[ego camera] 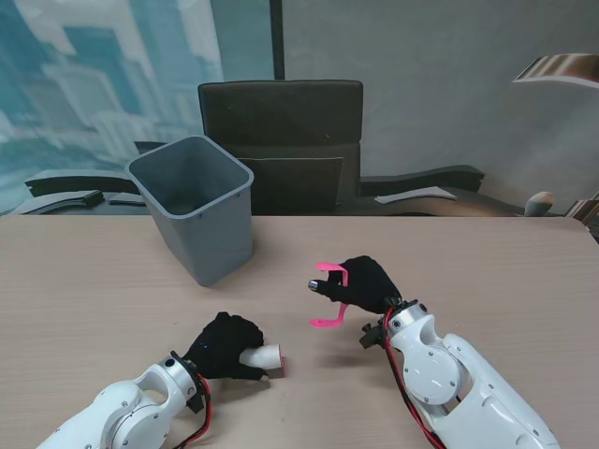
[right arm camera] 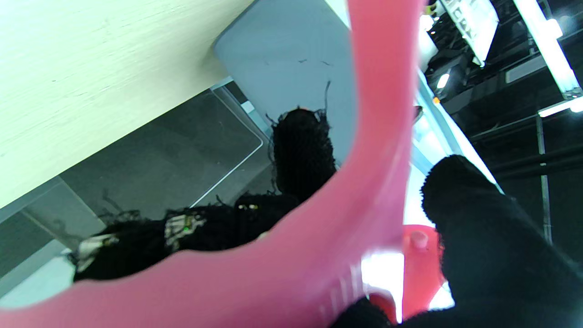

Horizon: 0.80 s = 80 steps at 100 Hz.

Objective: Replace a lint-roller refill

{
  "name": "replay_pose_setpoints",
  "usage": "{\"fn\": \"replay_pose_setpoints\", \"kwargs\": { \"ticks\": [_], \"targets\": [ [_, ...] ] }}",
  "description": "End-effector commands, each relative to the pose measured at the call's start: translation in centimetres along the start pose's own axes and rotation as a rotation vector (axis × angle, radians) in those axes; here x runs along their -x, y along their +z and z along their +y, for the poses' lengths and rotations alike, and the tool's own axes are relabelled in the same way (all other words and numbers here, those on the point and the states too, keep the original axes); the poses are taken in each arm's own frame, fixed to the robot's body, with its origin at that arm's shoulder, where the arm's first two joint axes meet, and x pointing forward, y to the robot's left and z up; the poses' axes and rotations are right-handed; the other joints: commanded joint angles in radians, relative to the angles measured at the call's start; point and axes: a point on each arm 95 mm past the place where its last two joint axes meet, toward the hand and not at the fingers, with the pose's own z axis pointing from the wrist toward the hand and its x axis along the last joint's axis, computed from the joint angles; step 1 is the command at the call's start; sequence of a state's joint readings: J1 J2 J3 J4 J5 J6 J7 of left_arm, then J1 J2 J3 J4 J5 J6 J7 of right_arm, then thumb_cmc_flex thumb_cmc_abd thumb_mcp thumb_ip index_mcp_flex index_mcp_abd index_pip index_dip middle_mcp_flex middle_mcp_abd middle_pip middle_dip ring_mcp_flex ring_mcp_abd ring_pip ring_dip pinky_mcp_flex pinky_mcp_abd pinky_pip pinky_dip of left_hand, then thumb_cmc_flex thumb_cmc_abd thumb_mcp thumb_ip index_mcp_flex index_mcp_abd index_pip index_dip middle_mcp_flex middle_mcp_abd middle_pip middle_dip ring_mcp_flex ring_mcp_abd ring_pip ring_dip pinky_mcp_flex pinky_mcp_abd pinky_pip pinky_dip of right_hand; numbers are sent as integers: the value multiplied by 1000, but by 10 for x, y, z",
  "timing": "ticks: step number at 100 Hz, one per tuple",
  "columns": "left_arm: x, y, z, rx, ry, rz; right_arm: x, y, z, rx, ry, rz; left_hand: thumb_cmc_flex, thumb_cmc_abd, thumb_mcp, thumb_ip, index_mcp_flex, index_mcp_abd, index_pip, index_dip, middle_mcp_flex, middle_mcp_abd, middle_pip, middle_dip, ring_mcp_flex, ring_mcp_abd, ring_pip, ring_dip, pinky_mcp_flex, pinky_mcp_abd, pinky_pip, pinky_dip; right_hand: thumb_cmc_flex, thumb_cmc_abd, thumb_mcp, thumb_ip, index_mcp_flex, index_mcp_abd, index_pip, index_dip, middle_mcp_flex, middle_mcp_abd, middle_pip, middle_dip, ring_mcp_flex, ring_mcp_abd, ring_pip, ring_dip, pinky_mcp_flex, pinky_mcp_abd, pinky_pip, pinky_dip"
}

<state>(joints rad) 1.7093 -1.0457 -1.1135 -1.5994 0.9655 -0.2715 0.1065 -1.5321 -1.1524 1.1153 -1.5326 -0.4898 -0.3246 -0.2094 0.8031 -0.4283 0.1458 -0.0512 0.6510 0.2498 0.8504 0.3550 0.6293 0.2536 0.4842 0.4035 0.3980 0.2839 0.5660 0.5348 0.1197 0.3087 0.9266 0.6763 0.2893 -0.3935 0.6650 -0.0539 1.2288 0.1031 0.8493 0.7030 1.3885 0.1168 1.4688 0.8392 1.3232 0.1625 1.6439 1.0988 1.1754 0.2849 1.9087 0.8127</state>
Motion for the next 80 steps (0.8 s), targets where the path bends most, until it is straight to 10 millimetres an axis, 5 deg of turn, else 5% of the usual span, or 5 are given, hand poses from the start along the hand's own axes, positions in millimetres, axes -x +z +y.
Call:
{"fn": "replay_pose_setpoints", "kwargs": {
  "ticks": [1, 24, 56, 62, 80],
  "targets": [
    [-9, 1, -13, -47, -29, 10, -3, 1, -1, -19, 17, 43, 174, 92, 122, 44, 110, -161, 237, 23, 23, -22, 20, 13, 24, 0, 30, 15, 4, -6, 30, 11, -35, 10, -20, -22, 31, 90, -10, 8, 64, 12, 70, 6, -3, -388, 158, 20, 44, -304, 185, -36],
    [-23, -8, -62, -270, -199, 6, -6, 2, 0, -25, 29, 99, 185, 113, 130, 51, 73, -140, 272, 39, 19, -29, 42, 22, 23, -5, 48, 19, -2, -18, 48, -1, -68, 42, -53, -20, 33, 88, -9, 5, 64, 4, 81, 14, -2, -404, 157, 42, 49, -320, 185, -4],
    [-44, 4, -100, -472, -492, -61, -20, 6, -8, -14, 112, 136, 208, 143, 103, 48, 24, -135, 297, 58, 2, -44, 72, 37, 12, -23, 66, 27, -12, -40, 61, -7, -151, 354, -238, -29, 46, 89, -3, 1, 64, 43, 85, 32, -4, -342, 168, 57, 48, -260, 185, 38],
    [-46, 8, -102, -480, -542, -87, -24, 7, -11, -13, 134, 145, 211, 147, 98, 48, 20, -135, 299, 59, -2, -46, 74, 38, 8, -25, 66, 27, -14, -42, 60, -8, -120, 439, -344, -20, 51, 92, 0, -2, 64, 54, 84, 40, -5, -322, 172, 58, 48, -240, 185, 51],
    [-49, 11, -108, -516, -676, -169, -35, 9, -20, 13, 179, 179, 228, 160, 79, 48, 0, -131, 303, 65, -24, -51, 84, 42, -11, -35, 67, 30, -31, -57, 55, -11, -110, 539, -412, -18, 54, 94, -1, -4, 64, 67, 85, 45, -7, -298, 177, 58, 48, -218, 185, 64]
  ]
}}
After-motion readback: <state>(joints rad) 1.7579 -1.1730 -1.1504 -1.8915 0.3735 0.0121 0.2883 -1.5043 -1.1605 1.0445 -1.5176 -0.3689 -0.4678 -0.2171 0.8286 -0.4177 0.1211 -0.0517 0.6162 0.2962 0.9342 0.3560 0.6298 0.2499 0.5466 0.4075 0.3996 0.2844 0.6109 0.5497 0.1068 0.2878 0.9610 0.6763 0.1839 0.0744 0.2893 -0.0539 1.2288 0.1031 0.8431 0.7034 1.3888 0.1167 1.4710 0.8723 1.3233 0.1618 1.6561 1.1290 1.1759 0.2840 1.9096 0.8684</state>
